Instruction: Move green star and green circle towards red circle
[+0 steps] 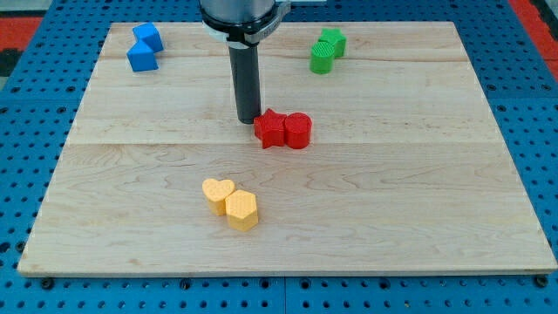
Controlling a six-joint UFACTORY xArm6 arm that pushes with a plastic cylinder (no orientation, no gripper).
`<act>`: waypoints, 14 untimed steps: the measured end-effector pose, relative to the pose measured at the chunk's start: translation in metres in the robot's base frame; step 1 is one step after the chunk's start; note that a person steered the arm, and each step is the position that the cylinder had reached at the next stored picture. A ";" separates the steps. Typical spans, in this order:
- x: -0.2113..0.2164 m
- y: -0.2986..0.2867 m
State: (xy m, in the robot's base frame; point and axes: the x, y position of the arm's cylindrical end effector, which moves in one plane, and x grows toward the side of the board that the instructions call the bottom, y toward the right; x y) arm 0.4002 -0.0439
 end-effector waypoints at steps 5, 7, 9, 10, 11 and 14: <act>-0.172 0.003; -0.207 0.070; -0.193 0.102; -0.194 0.111; -0.197 0.137; -0.164 0.101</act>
State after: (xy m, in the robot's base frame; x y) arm 0.2366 0.0570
